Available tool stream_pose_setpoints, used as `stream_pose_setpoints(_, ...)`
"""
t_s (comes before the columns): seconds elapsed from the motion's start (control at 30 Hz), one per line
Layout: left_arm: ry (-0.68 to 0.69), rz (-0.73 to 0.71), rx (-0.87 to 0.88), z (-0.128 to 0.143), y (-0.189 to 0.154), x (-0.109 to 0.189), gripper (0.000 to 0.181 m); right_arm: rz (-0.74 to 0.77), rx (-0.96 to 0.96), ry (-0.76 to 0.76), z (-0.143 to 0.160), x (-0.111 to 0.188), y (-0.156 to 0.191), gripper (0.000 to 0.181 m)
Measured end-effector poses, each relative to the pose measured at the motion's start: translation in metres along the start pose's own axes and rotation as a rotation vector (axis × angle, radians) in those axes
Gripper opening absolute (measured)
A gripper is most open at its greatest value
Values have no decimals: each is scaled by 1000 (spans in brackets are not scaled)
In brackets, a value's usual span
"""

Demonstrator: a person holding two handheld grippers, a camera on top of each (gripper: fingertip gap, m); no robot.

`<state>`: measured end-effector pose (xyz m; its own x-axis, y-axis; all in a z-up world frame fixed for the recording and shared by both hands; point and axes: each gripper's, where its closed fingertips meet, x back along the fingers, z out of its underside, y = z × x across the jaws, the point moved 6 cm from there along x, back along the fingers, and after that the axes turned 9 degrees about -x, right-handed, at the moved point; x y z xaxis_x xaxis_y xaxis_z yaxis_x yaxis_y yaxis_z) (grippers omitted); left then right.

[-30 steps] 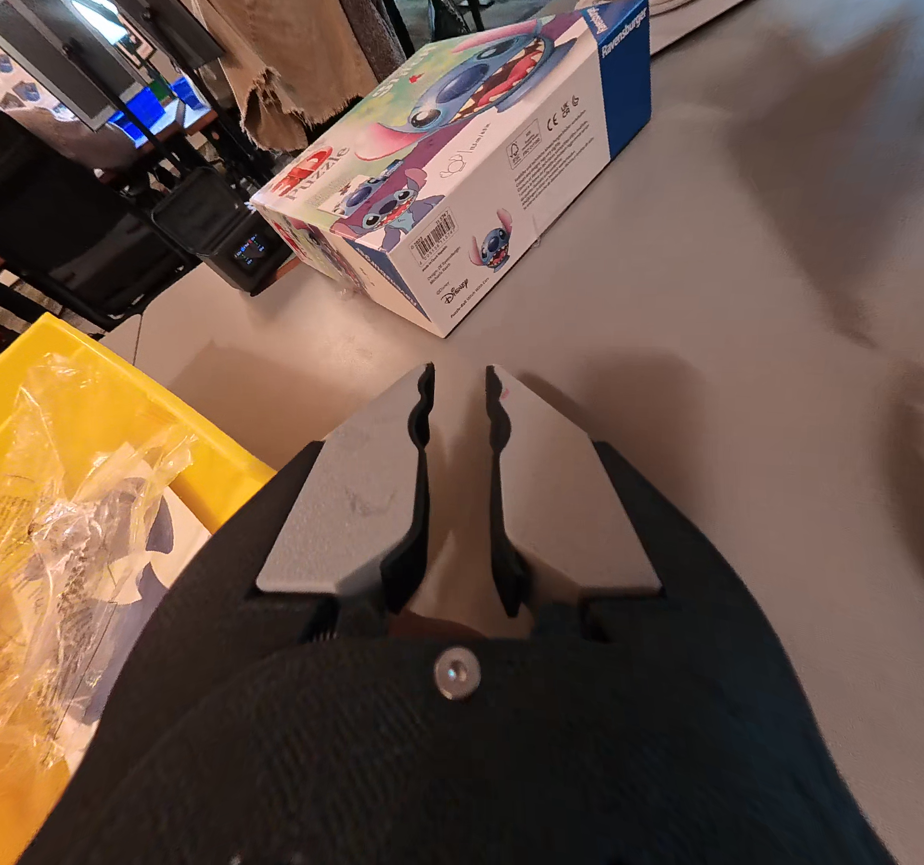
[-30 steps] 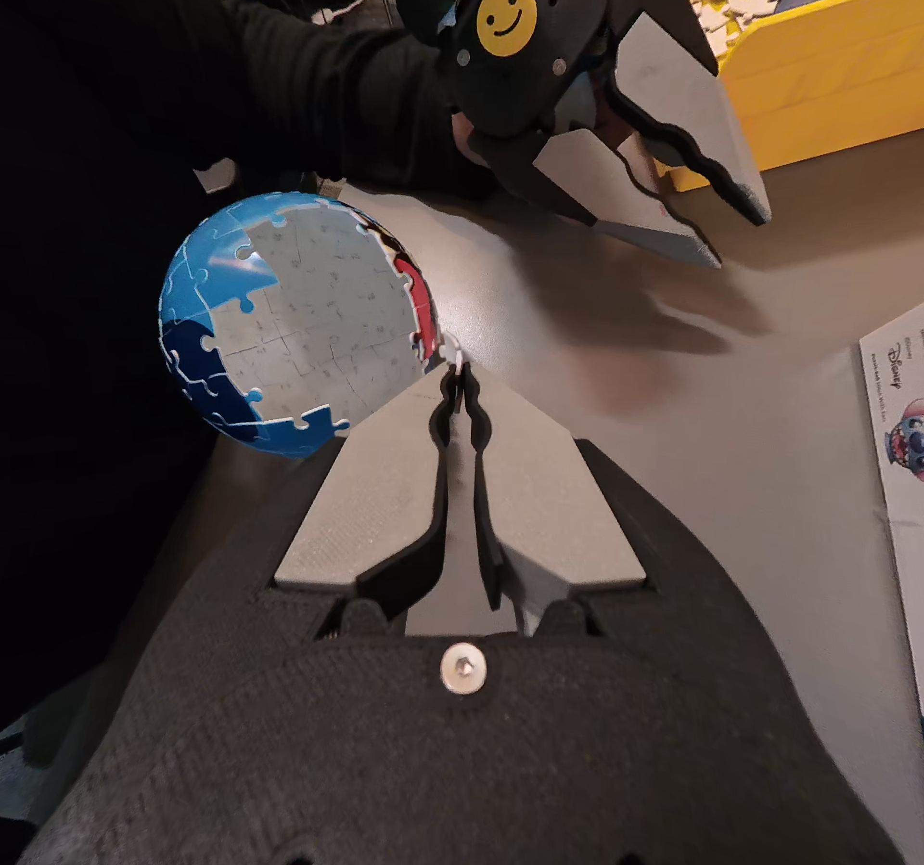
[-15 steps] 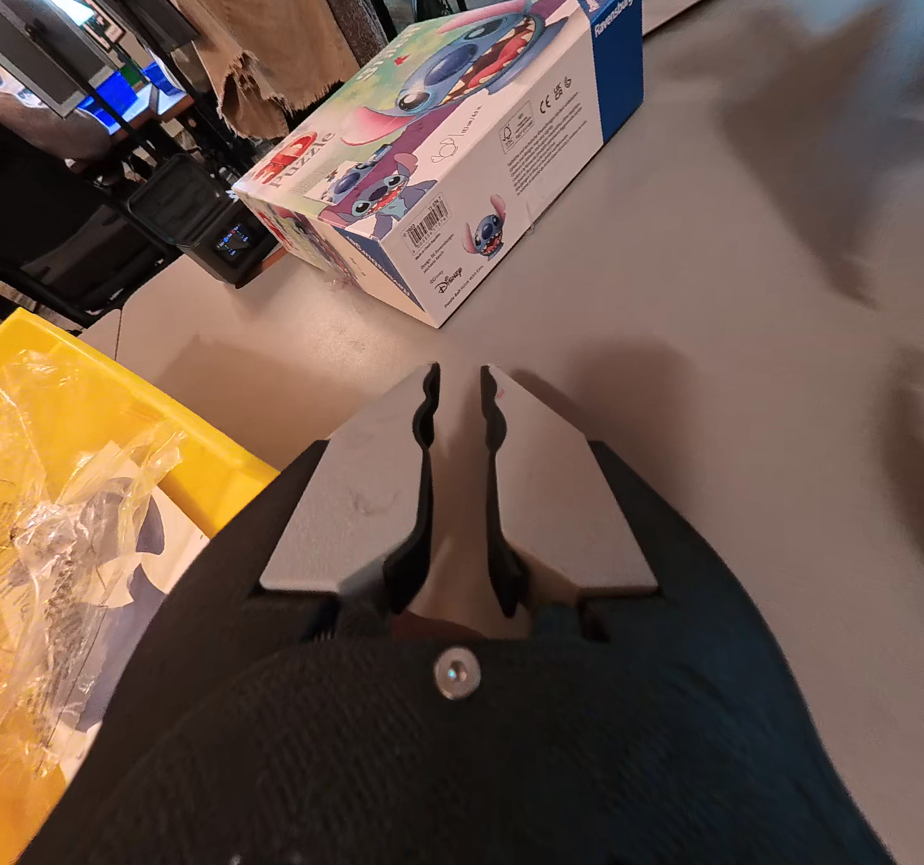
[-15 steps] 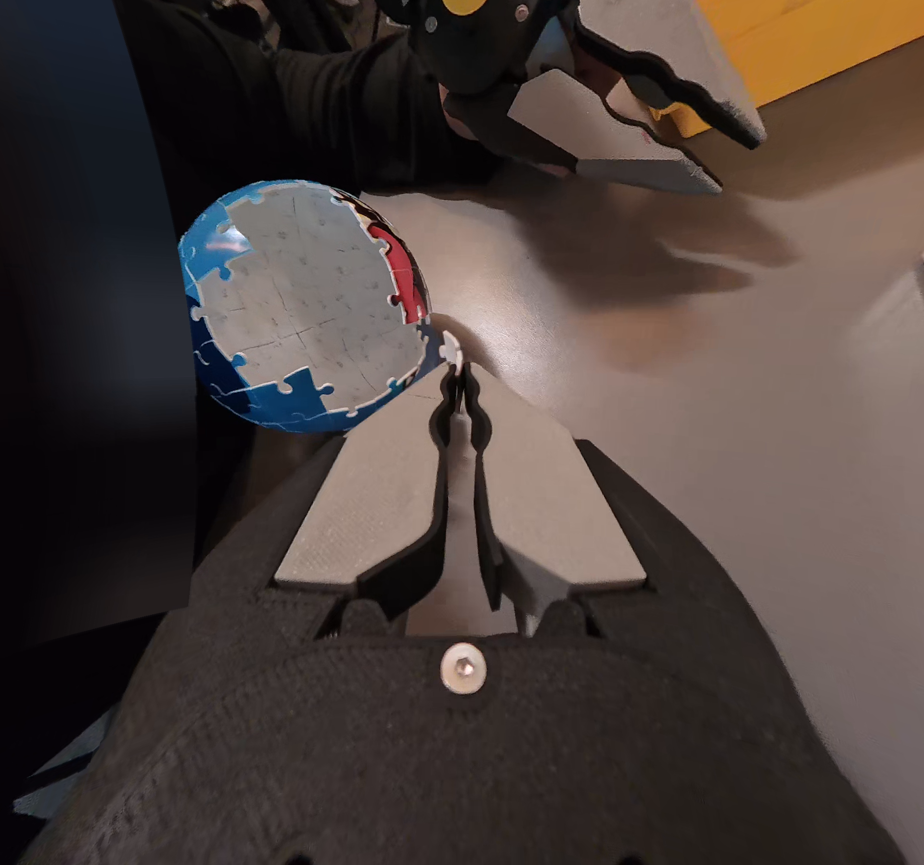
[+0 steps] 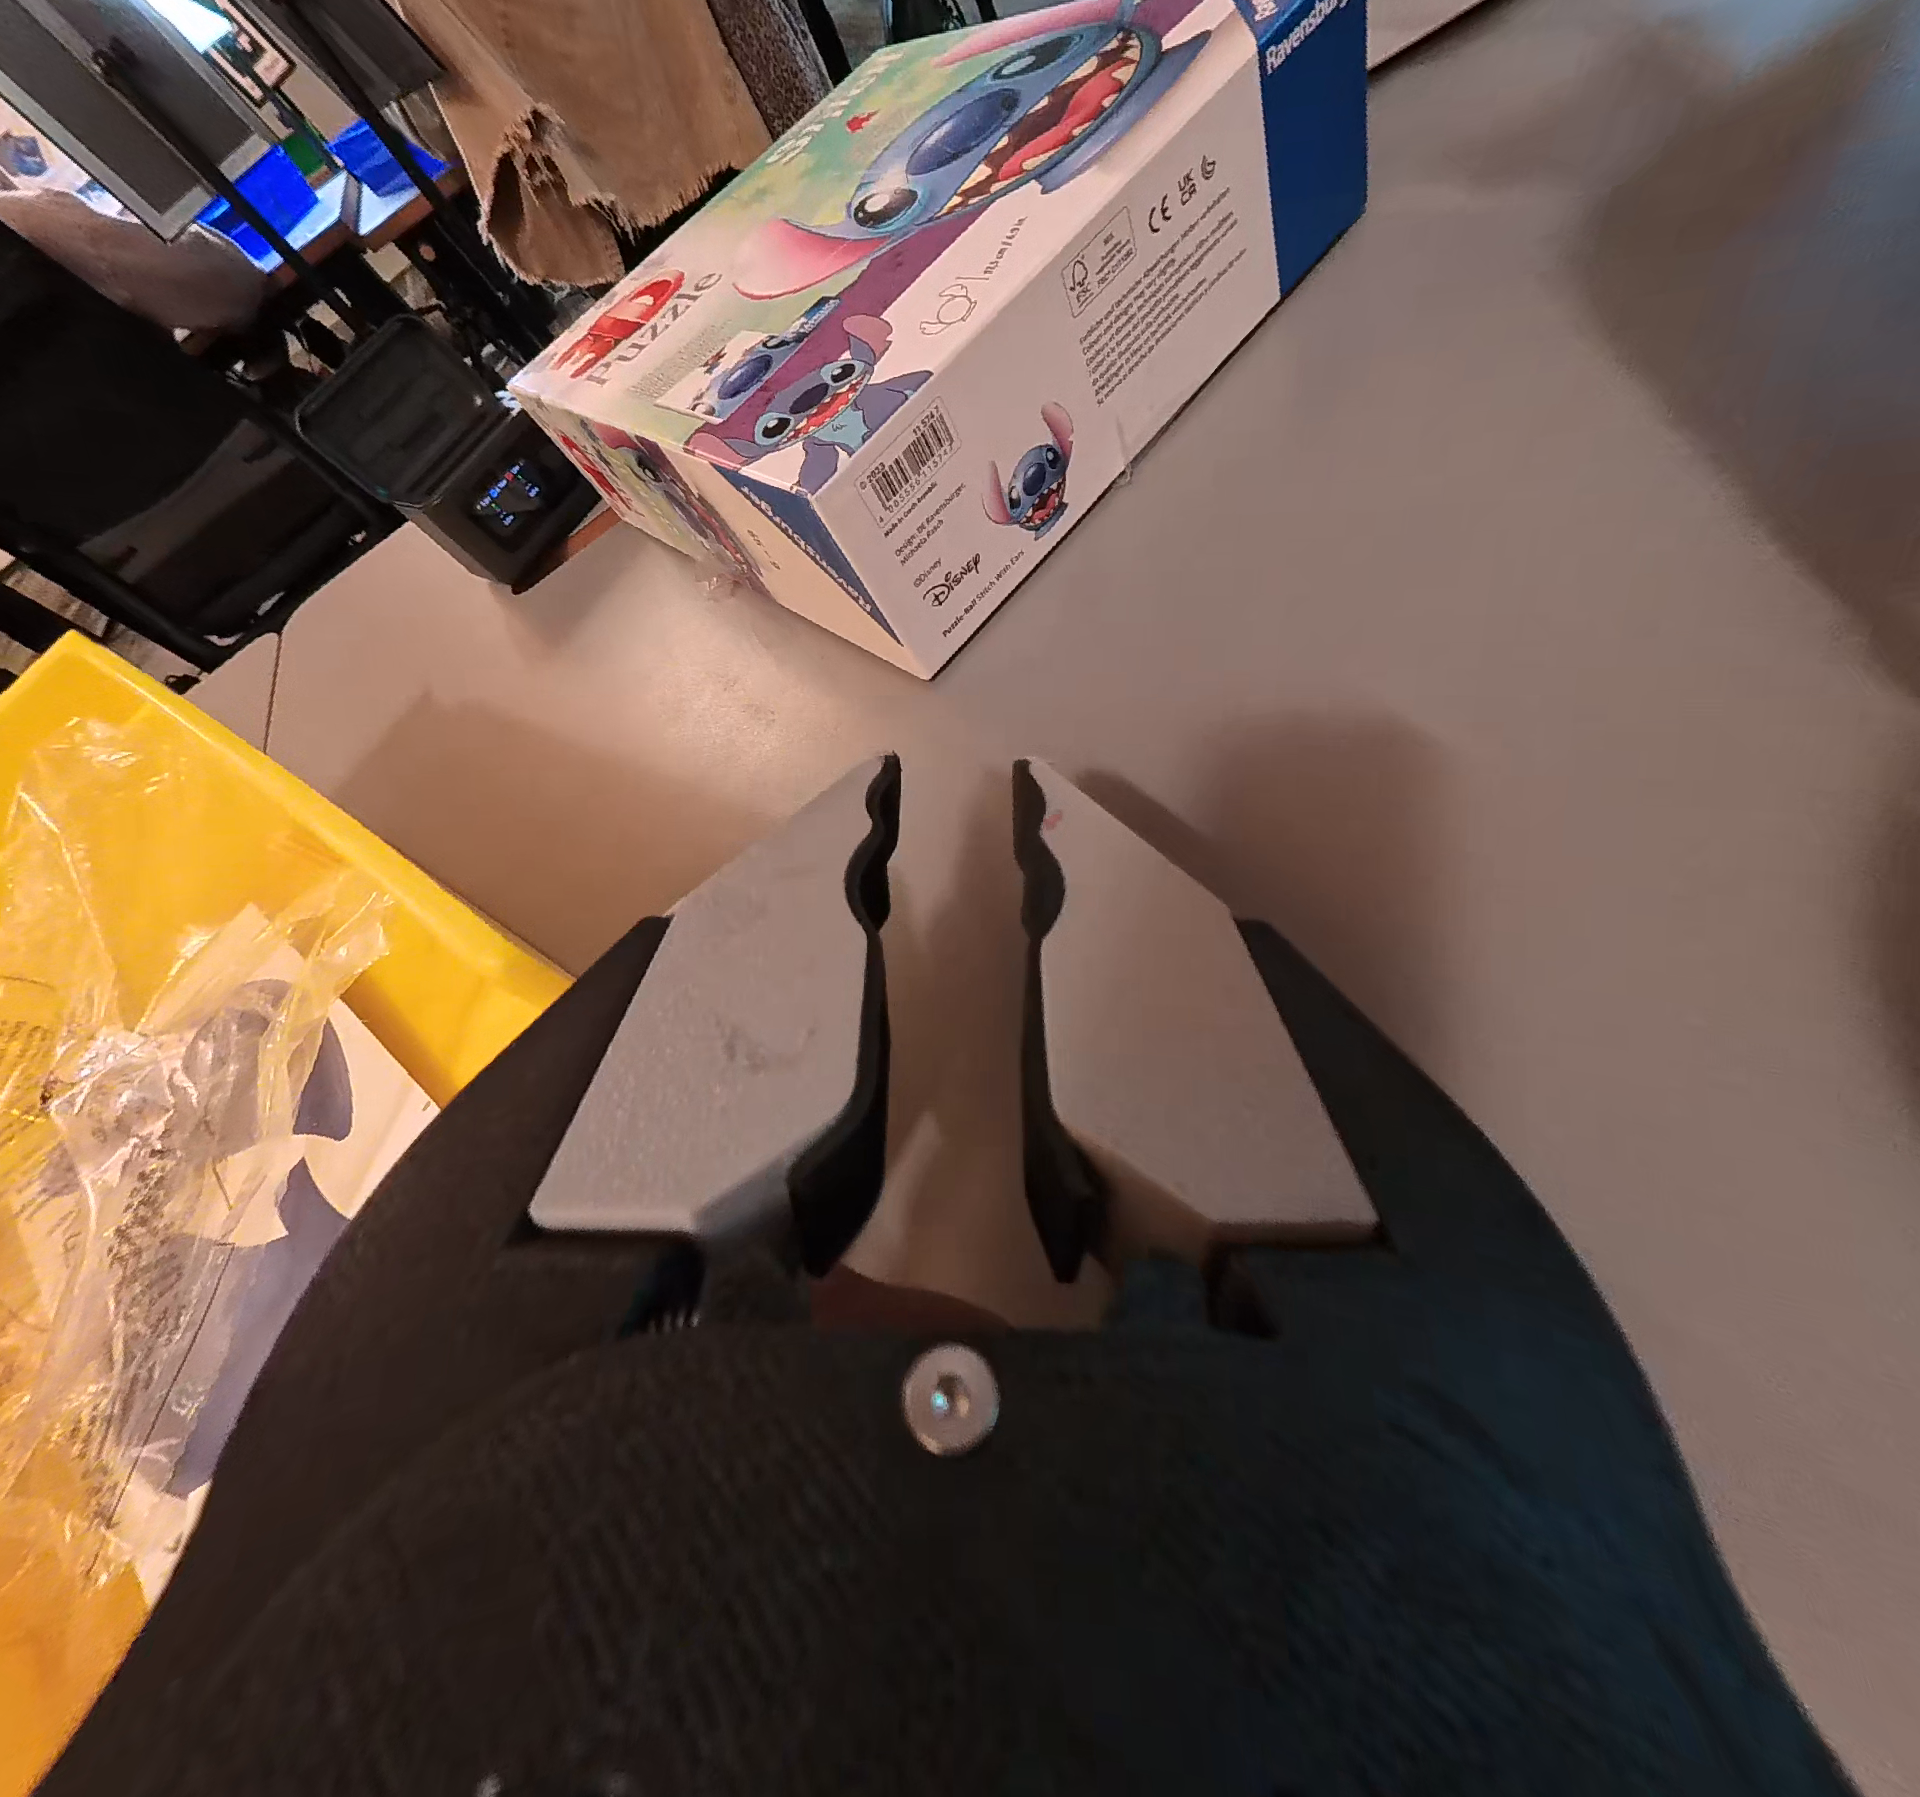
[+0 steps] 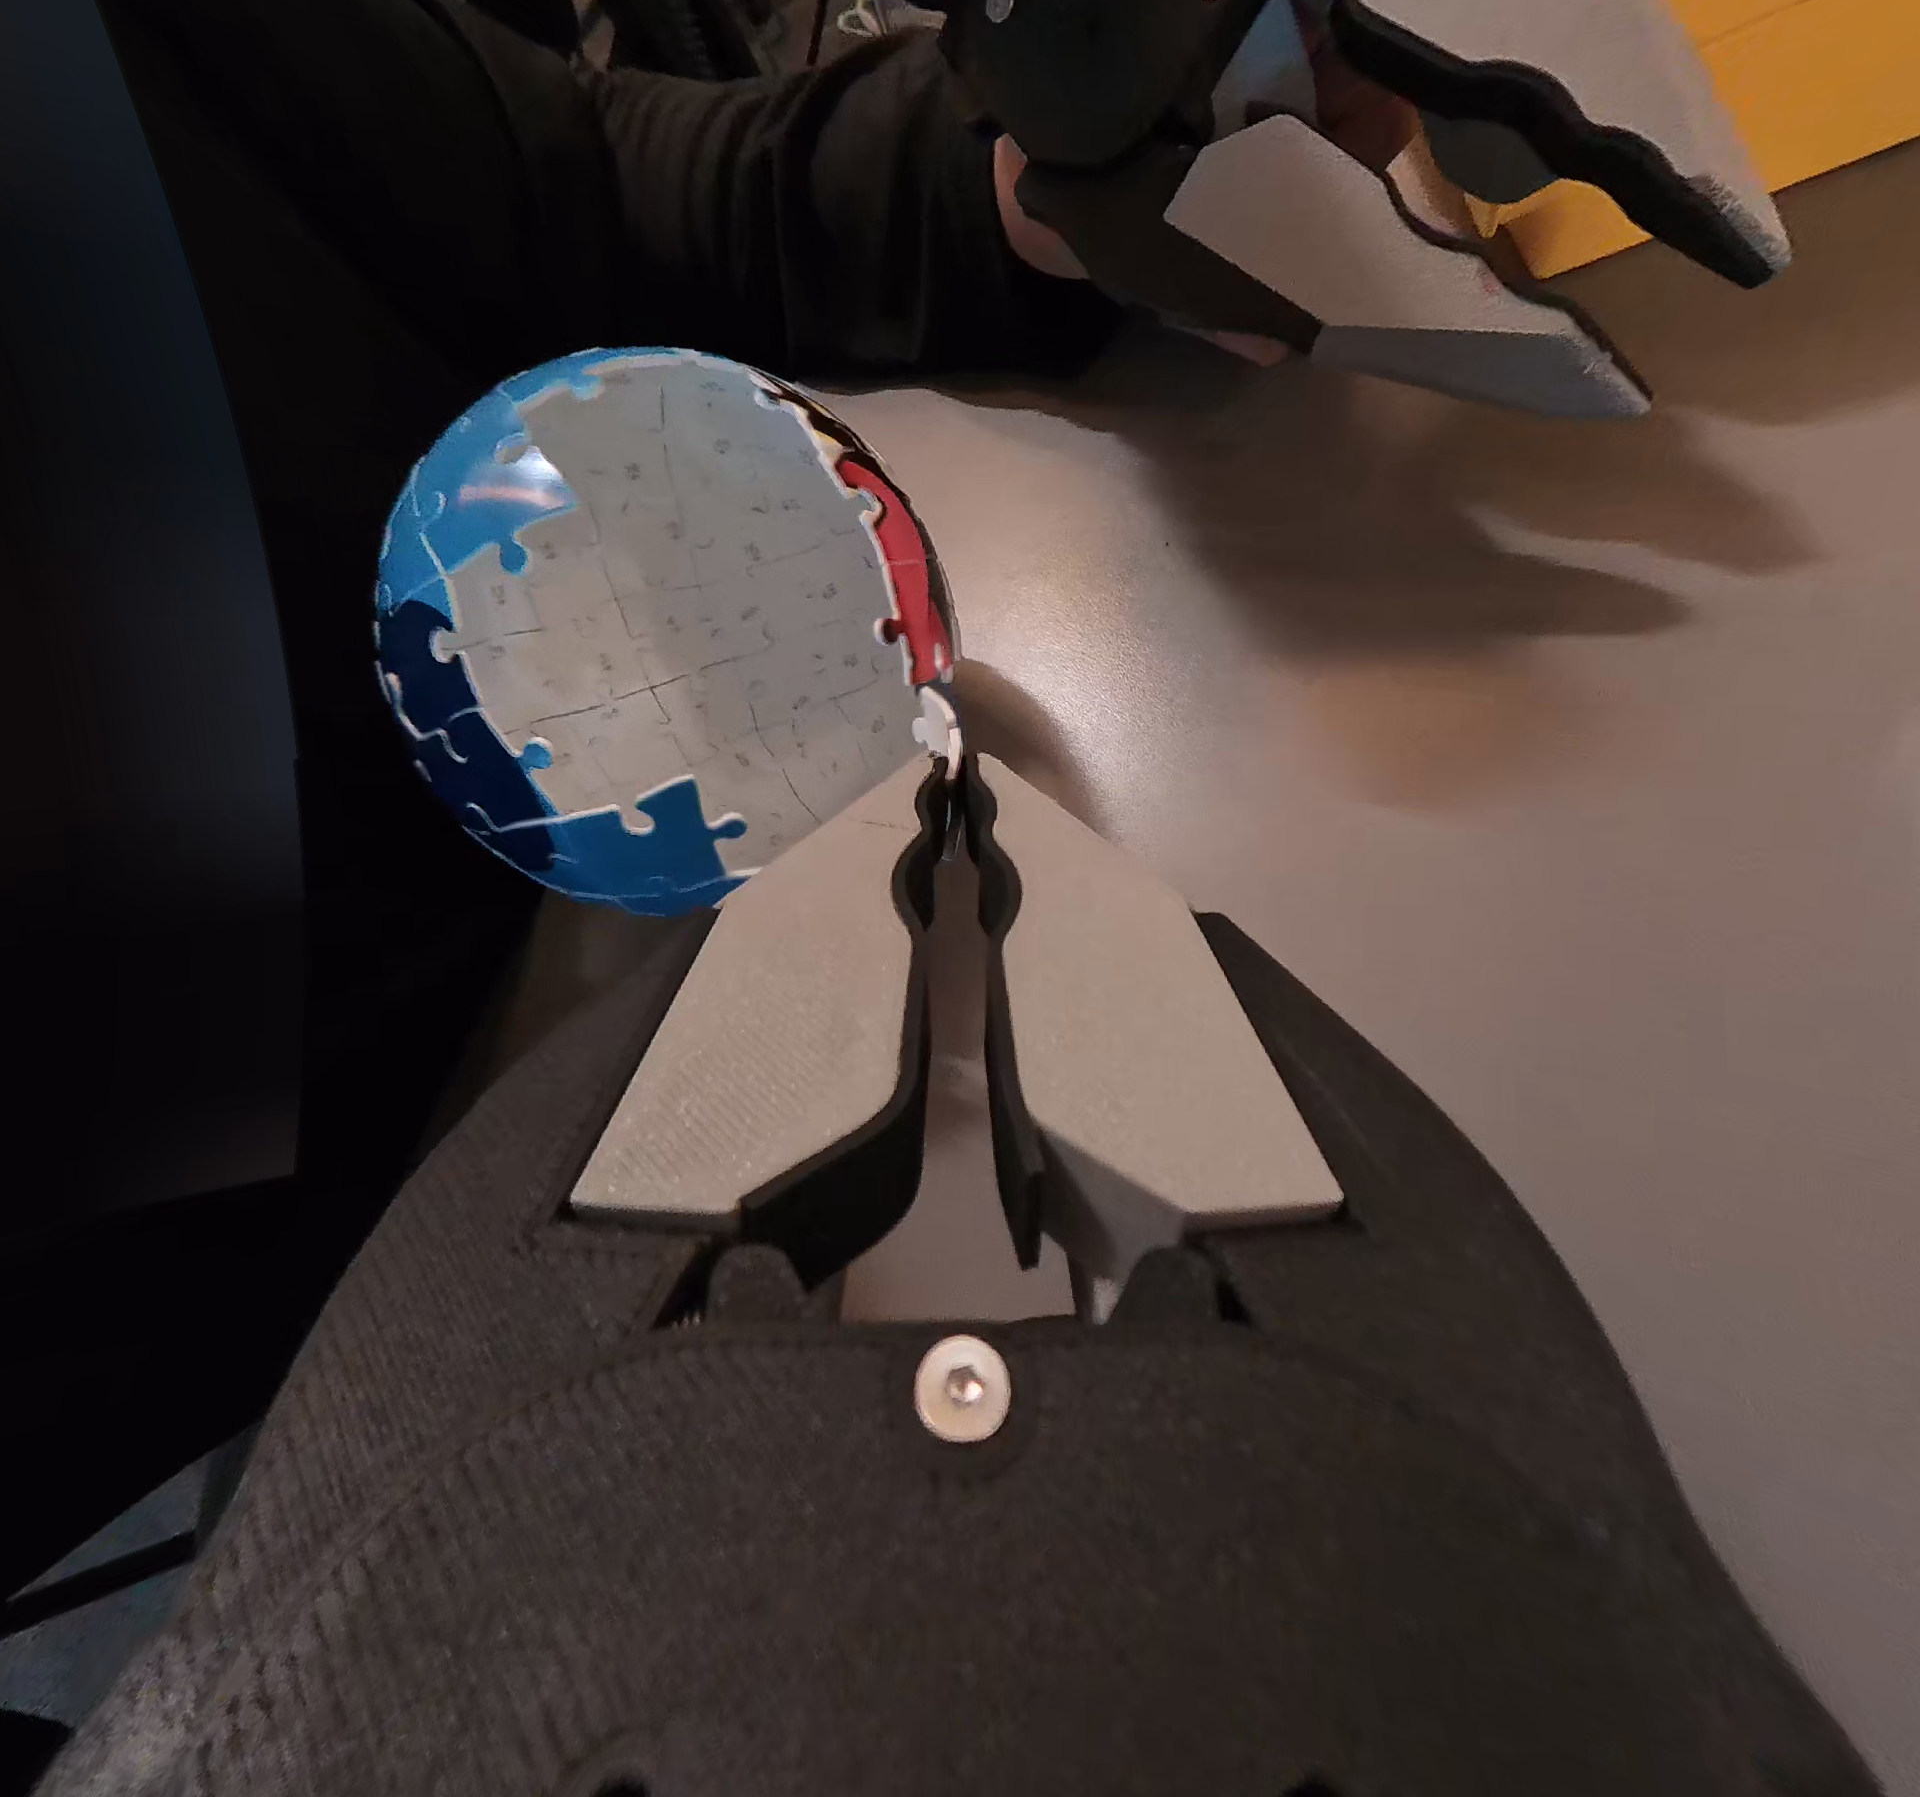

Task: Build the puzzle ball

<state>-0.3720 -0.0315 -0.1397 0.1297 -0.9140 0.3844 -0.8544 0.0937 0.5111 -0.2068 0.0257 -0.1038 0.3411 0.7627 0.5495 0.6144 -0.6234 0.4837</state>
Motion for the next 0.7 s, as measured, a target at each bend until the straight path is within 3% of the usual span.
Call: stream_pose_setpoints(0.7,19,-35,-10,2,1,0,19,29,17,33,0,-12,19,0)
